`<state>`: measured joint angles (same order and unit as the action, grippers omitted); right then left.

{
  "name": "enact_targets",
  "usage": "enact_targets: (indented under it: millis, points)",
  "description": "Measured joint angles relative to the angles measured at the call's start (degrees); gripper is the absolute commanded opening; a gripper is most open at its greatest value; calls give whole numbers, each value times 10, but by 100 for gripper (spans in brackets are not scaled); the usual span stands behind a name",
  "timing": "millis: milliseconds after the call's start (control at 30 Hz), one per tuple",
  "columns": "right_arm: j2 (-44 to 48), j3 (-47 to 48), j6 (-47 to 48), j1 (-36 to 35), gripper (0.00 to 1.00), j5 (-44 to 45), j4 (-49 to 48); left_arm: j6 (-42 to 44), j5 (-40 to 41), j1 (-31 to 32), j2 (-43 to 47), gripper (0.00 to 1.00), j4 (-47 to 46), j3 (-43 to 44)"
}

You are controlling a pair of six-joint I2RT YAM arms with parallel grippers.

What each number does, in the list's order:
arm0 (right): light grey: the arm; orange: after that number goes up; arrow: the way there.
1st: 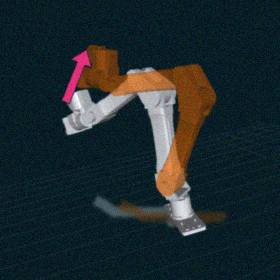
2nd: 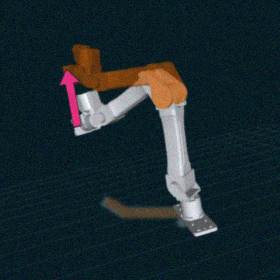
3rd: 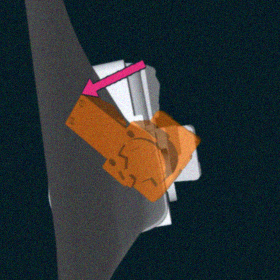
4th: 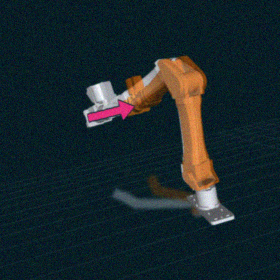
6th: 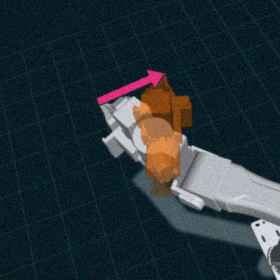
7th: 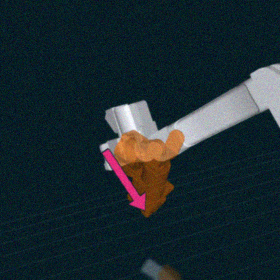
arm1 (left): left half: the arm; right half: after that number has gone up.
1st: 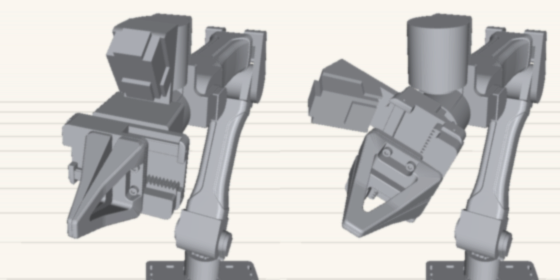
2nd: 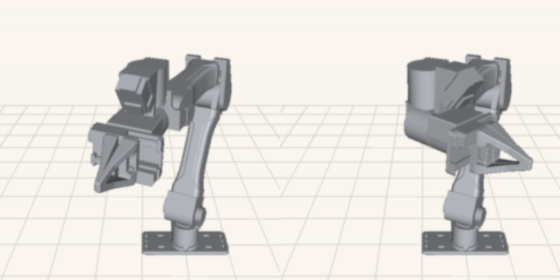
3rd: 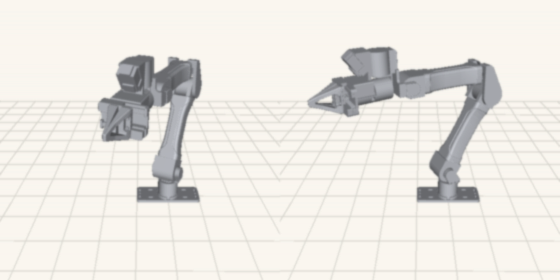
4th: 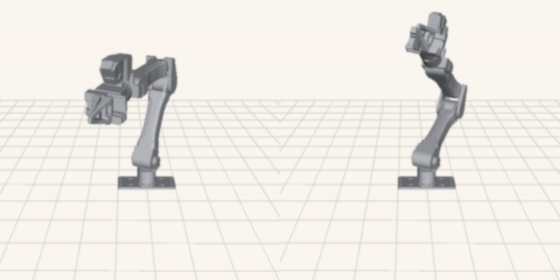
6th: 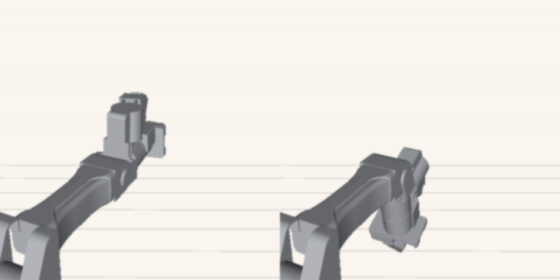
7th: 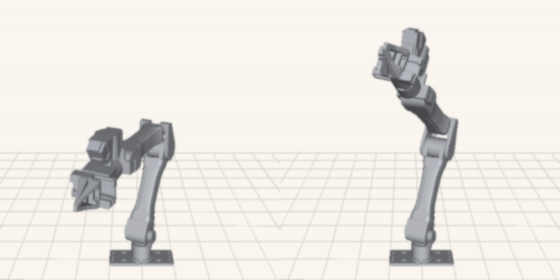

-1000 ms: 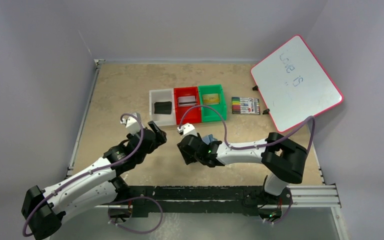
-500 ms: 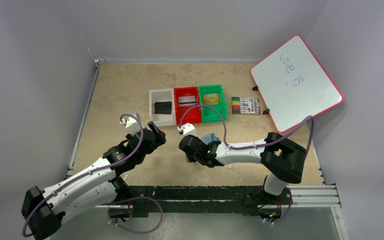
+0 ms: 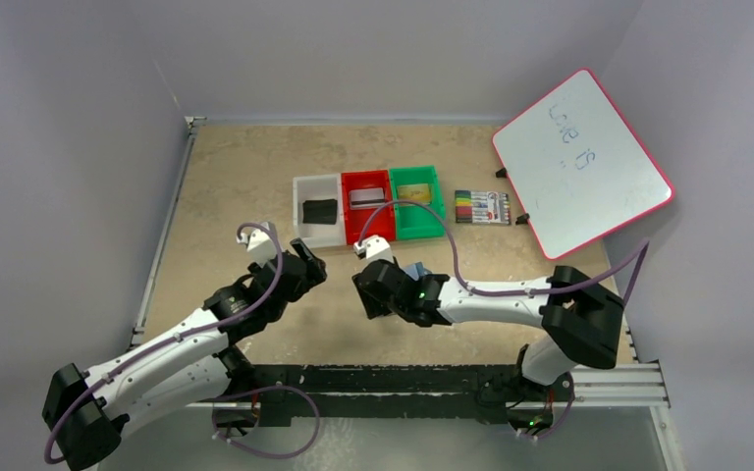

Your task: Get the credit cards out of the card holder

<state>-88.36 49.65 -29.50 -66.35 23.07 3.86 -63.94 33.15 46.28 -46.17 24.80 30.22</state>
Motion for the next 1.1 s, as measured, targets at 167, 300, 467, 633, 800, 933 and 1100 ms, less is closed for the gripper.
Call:
enact_targets:
  millis: [167, 300, 467, 633, 800, 933, 1100]
  points:
    - [-29, 0, 4, 0, 58, 0, 7, 0, -4, 0, -4, 76, -3, 0]
    - [-63, 3, 12, 0, 55, 5, 16, 0, -4, 0, -4, 76, -3, 0]
    - [-65, 7, 16, 0, 39, 3, 14, 0, -4, 0, -2, 76, -3, 0]
    - [-65, 7, 15, 4, 30, -1, 3, 0, -4, 0, -1, 76, -3, 0]
    - [-56, -4, 14, 19, 46, -9, -10, 0, -6, 0, -3, 76, -3, 0]
    - [-36, -8, 15, 23, 56, -19, -4, 0, -8, 0, -5, 76, -3, 0]
    - [13, -8, 18, 26, 58, -14, 5, 0, -10, 0, -7, 76, -4, 0]
